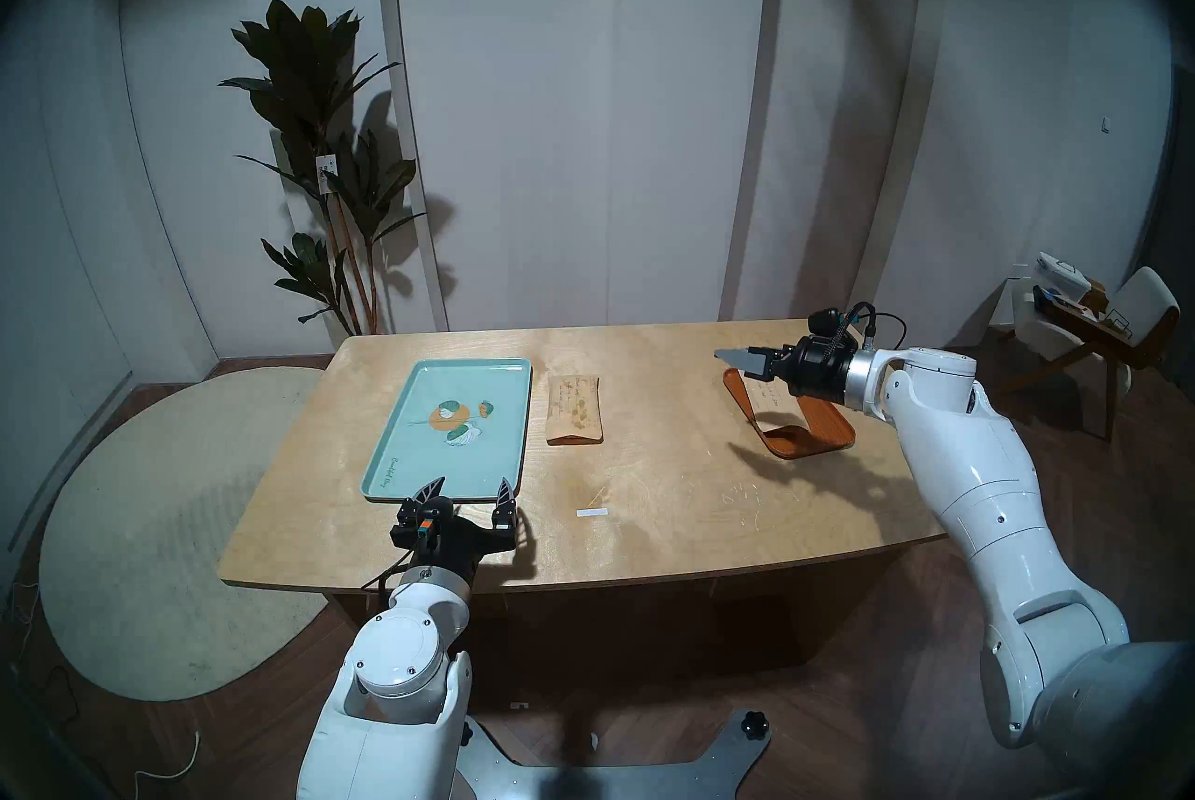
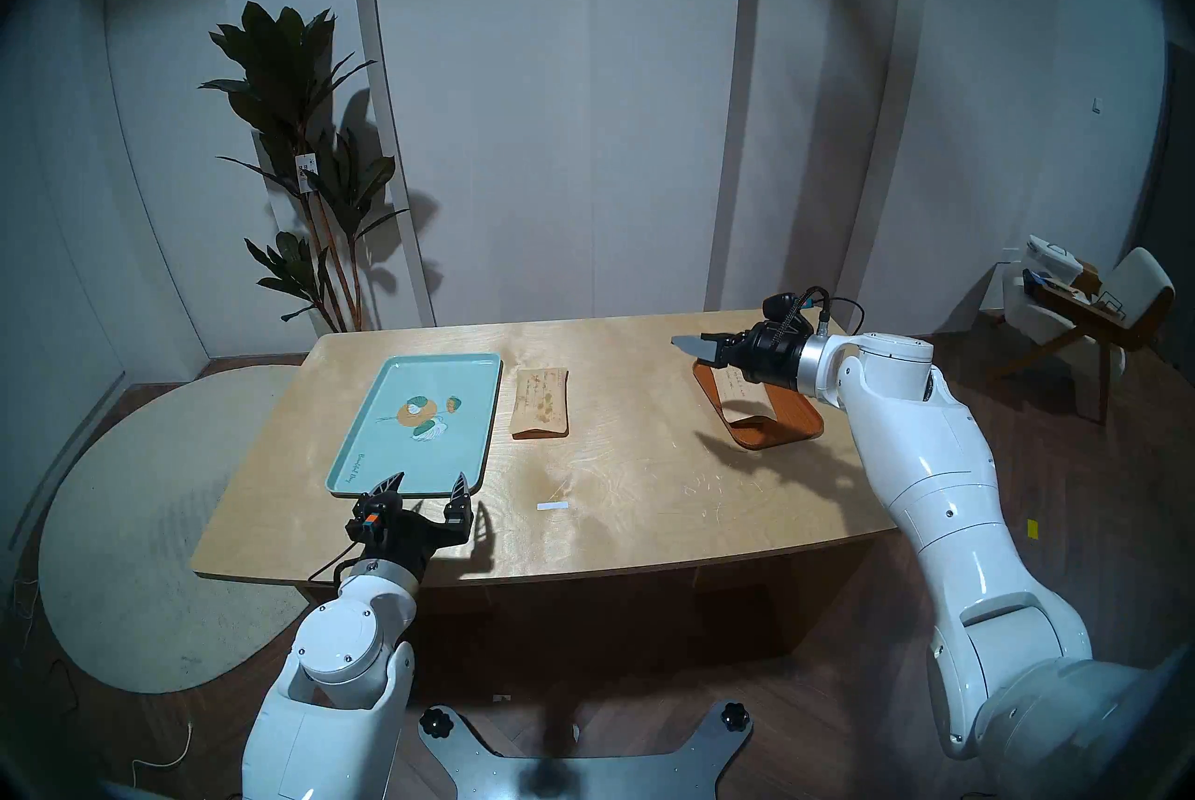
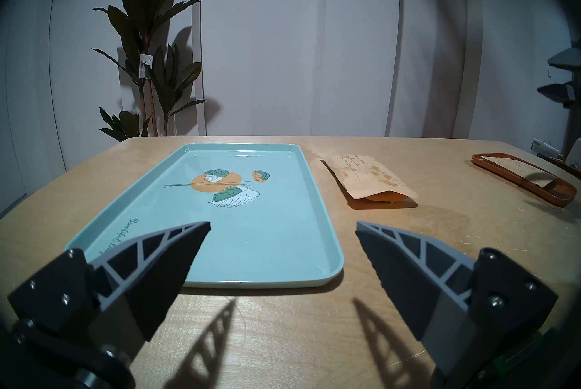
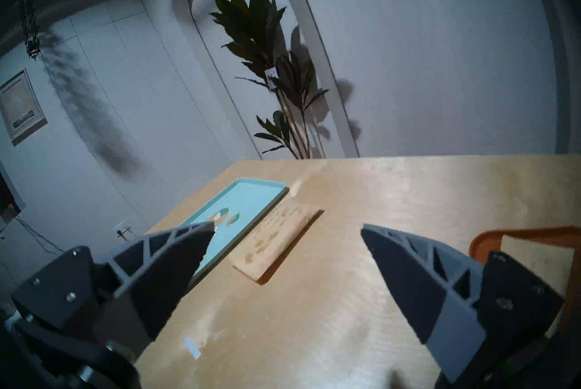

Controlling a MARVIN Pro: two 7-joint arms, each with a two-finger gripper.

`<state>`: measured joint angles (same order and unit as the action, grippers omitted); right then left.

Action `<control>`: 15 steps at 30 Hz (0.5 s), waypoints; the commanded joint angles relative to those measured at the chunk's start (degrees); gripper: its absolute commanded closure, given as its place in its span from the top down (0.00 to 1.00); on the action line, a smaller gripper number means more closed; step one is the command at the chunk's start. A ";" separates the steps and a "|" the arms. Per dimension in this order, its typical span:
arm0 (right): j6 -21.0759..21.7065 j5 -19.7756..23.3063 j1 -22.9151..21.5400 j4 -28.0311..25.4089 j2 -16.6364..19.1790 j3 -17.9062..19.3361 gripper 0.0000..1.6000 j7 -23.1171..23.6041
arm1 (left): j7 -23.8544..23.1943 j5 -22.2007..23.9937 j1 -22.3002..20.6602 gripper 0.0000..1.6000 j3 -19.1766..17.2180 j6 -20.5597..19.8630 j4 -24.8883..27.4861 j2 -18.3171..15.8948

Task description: Sort the mail into the trays, one tray per recipient

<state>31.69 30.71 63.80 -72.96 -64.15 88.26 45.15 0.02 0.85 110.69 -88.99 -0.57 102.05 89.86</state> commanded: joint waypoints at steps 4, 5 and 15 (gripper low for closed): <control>-3.74 -1.73 4.86 -8.81 -2.59 7.59 1.00 -10.35 | 0.04 -0.05 -0.52 1.00 -0.02 0.34 1.15 0.00; -3.87 -1.95 5.56 -9.88 -2.83 8.17 1.00 -11.78 | 0.04 -0.05 -0.51 1.00 -0.02 0.34 1.15 0.00; -5.93 -7.03 10.62 -17.05 -9.35 14.62 1.00 -22.63 | 0.07 -0.08 -0.43 1.00 -0.01 0.35 1.34 0.00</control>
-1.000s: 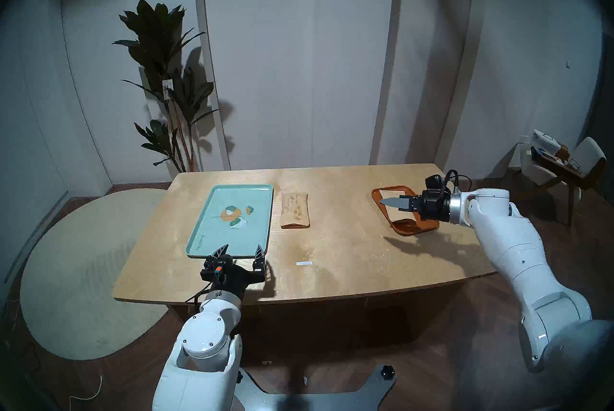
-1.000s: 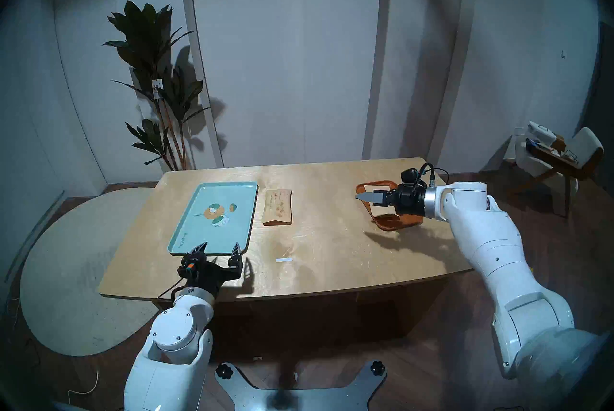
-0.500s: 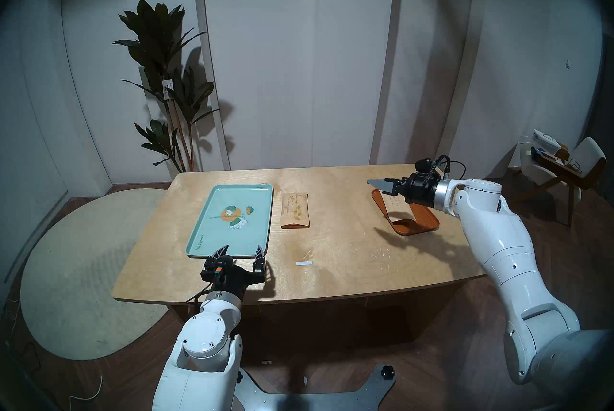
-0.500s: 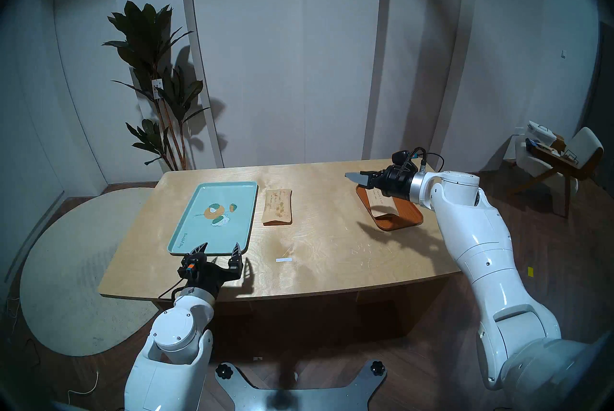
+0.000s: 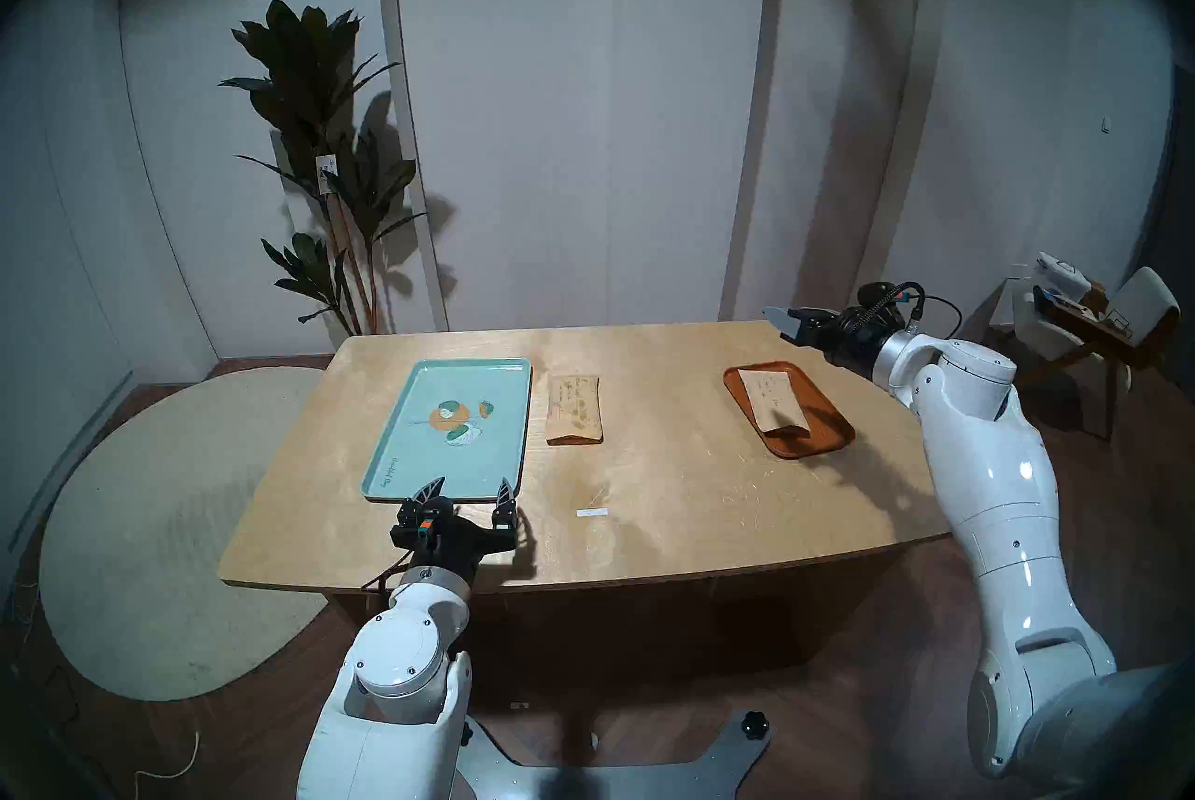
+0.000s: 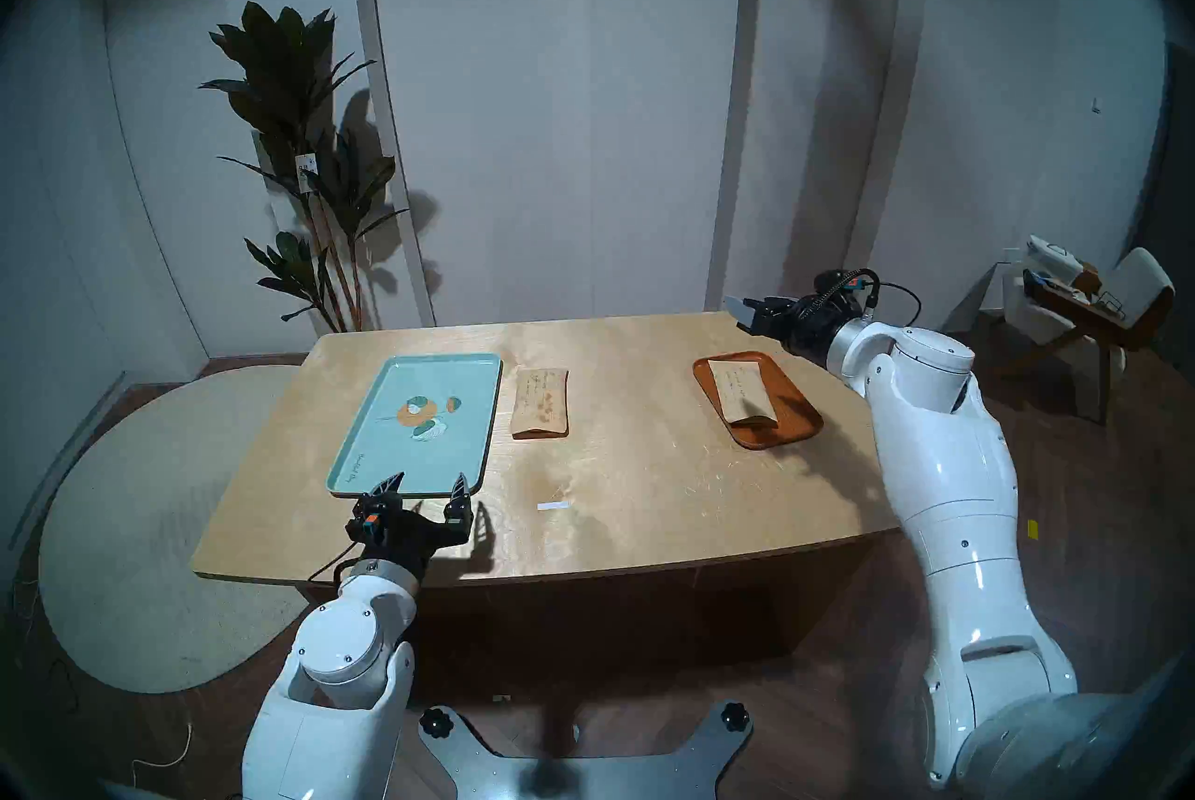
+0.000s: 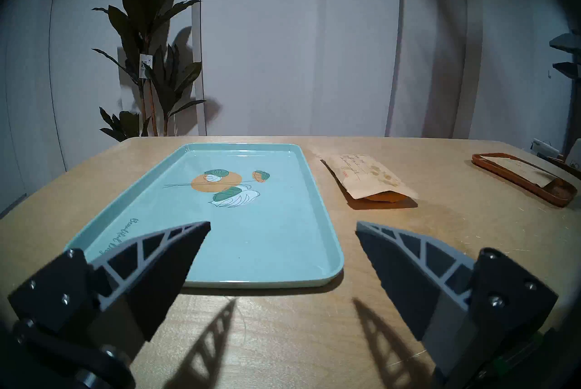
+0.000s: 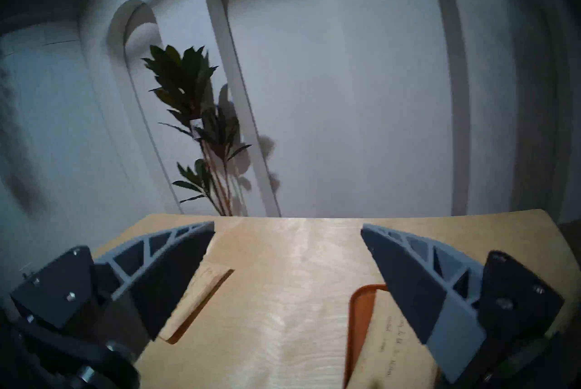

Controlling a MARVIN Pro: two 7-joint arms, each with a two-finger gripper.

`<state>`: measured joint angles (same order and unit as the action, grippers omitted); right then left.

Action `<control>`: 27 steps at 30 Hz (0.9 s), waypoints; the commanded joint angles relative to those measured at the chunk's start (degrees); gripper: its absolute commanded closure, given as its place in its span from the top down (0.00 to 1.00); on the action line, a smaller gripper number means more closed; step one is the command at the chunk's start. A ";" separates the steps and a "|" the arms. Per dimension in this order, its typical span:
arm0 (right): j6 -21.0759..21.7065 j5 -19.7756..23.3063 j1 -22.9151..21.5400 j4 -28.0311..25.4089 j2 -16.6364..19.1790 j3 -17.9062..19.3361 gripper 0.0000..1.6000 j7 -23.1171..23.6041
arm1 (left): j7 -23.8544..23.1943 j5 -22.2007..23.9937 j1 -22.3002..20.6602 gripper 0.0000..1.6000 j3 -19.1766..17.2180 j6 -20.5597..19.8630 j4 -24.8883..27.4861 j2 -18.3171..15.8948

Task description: Sort the mail into the trays, one tray per recipient

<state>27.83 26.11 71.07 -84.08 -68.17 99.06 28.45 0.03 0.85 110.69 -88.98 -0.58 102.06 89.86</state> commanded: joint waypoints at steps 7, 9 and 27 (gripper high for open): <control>-2.61 -5.97 5.89 -11.45 -10.64 5.40 1.00 -14.48 | 0.10 -0.10 -0.35 1.00 -0.01 0.33 1.49 0.01; -2.69 -6.56 6.23 -12.25 -11.39 5.37 1.00 -15.97 | 0.10 -0.11 -0.33 1.00 -0.01 0.33 1.53 0.01; -2.02 -9.90 7.54 -16.96 -17.09 4.27 1.00 -28.62 | 0.17 -0.17 -0.21 1.00 0.01 0.22 1.75 0.02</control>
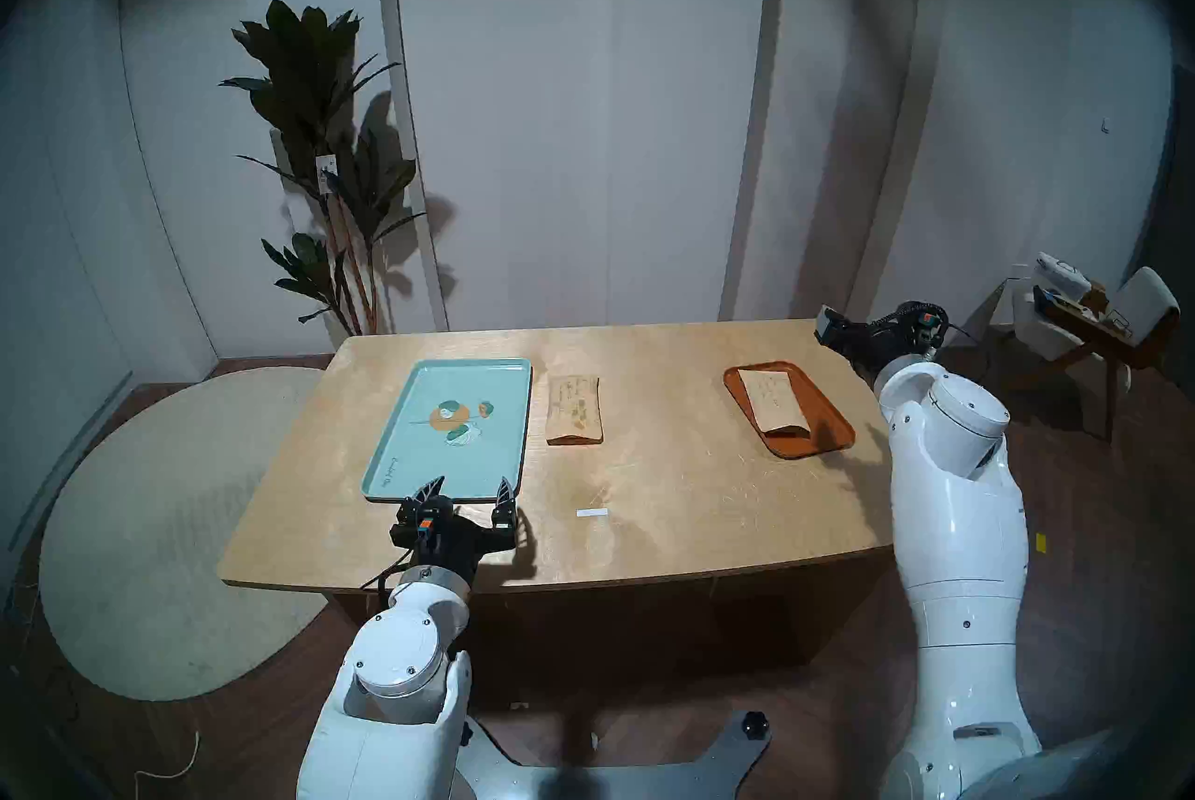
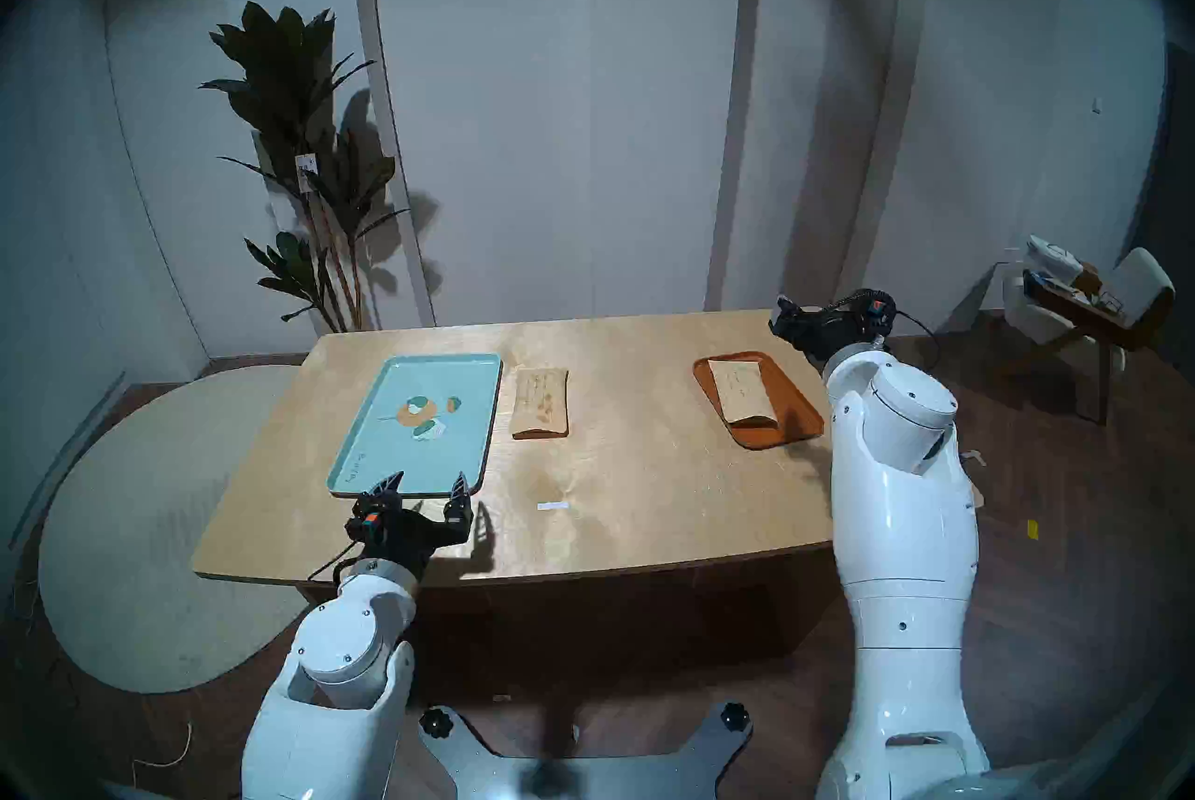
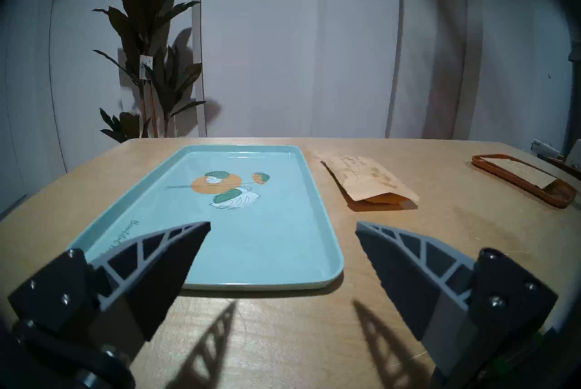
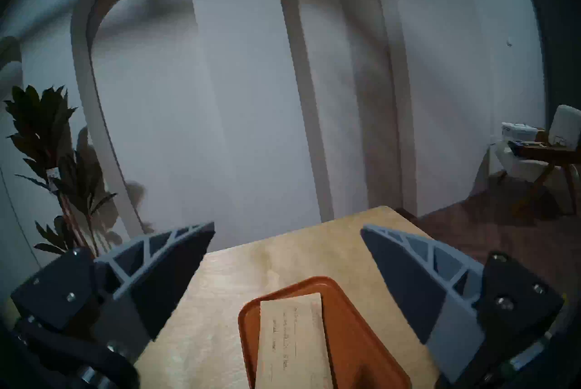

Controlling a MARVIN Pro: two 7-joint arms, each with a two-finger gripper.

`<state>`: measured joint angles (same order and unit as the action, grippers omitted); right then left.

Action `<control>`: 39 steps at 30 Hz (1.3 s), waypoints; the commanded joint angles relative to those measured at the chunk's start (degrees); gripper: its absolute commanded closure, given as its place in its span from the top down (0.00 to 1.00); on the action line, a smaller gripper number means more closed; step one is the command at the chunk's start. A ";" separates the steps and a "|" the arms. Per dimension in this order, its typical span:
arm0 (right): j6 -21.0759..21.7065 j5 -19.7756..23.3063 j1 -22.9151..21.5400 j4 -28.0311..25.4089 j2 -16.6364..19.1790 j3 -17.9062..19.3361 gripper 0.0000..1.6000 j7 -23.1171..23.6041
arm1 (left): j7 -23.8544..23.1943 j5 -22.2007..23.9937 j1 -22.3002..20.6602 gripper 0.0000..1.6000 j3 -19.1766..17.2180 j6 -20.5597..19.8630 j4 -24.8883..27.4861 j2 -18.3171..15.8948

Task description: Sort the mail into the trays, one tray per recipient

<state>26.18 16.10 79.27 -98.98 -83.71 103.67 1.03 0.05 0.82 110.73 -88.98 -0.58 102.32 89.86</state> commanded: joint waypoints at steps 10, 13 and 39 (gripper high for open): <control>-0.38 0.18 -0.64 -2.12 -1.54 -0.52 1.00 -1.70 | 0.15 -0.14 -0.25 1.00 0.01 0.22 1.50 0.02; -0.38 0.22 -0.63 -2.13 -1.52 -0.55 1.00 -1.77 | 0.15 -0.14 -0.25 1.00 0.01 0.22 1.50 0.02; -0.35 1.11 -0.76 -1.62 -1.05 -0.83 1.00 -2.12 | 6.40 -5.98 -9.09 1.00 10.52 -15.00 6.07 -1.48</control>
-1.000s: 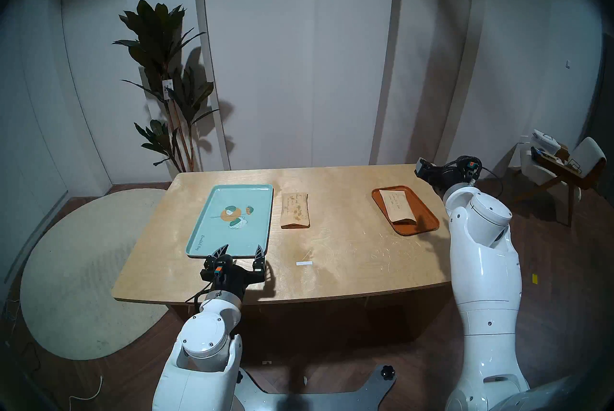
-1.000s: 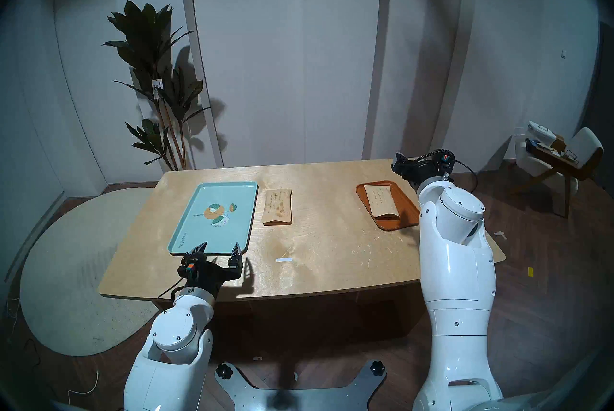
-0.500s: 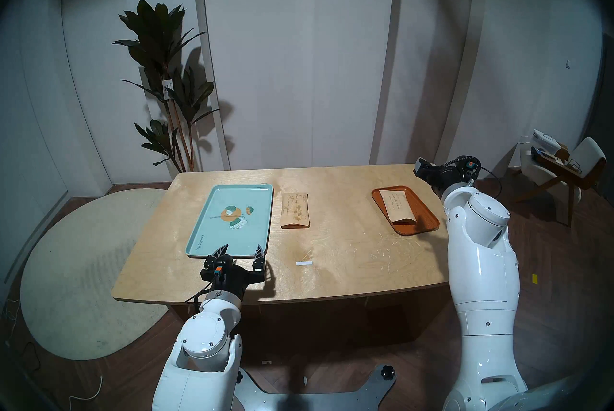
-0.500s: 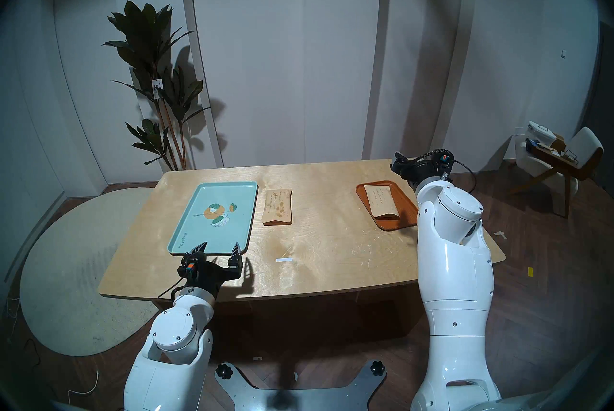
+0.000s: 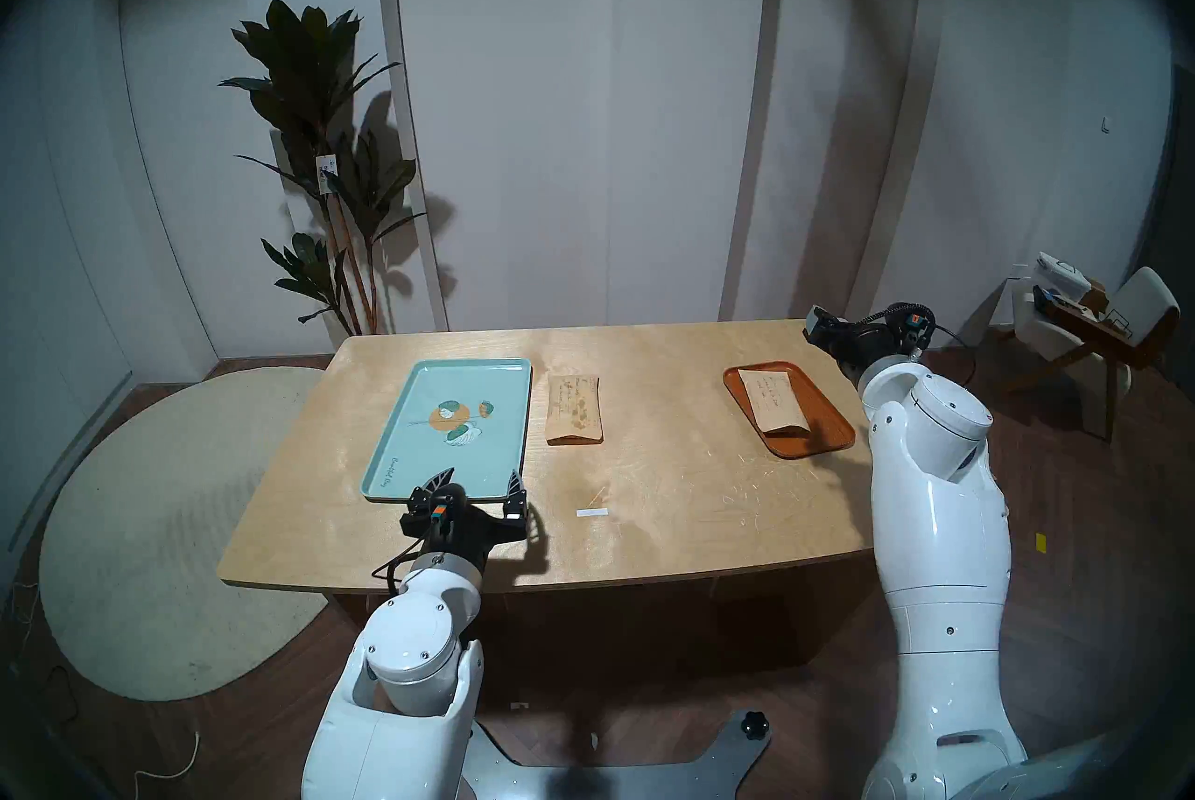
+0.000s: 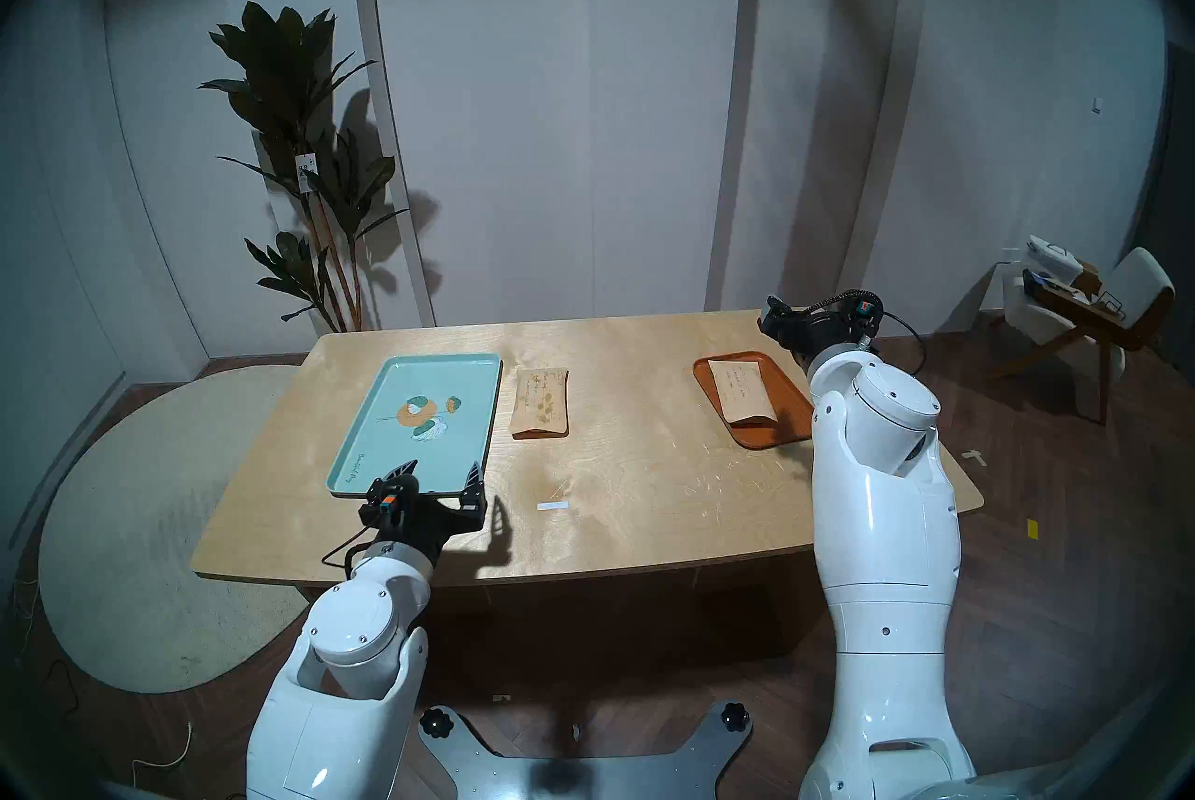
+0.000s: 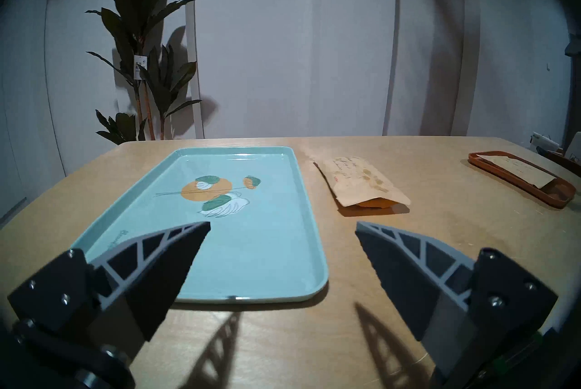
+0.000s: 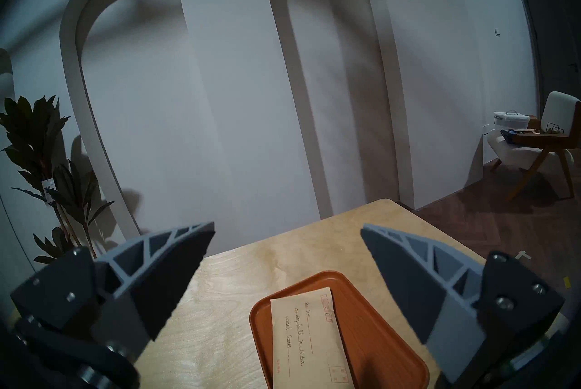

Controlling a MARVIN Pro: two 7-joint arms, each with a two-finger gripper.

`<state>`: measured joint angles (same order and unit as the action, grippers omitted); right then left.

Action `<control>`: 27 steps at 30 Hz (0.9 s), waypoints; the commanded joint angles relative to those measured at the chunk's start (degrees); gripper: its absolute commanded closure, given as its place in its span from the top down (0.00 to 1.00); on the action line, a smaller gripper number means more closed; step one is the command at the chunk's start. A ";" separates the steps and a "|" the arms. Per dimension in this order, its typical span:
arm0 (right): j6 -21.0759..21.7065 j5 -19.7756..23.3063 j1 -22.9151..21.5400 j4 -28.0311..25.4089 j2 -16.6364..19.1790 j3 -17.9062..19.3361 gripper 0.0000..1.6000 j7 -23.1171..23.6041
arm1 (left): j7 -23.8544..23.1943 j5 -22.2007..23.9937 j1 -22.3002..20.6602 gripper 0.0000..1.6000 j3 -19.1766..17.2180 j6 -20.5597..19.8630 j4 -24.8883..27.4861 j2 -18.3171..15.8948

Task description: Sort the mail into the trays, one tray per recipient

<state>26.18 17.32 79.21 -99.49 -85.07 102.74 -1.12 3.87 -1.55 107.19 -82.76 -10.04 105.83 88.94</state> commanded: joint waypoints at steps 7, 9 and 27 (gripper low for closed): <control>-0.34 0.15 -0.70 -1.03 0.54 0.00 1.00 0.00 | 5.00 -9.32 -10.00 1.00 10.42 -13.19 1.66 -1.43; -0.34 0.23 -0.70 -0.99 0.61 -0.04 1.00 0.00 | 5.54 -10.83 -11.53 1.00 12.12 -15.54 0.80 -1.54; -0.39 0.74 -0.67 -0.92 1.13 -0.30 1.00 -0.08 | 11.68 -25.58 -20.63 1.00 23.97 -26.54 -8.12 -1.18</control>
<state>26.18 18.17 79.19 -99.23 -84.09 102.34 -1.12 12.39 -19.98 92.44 -61.85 -34.00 100.37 86.67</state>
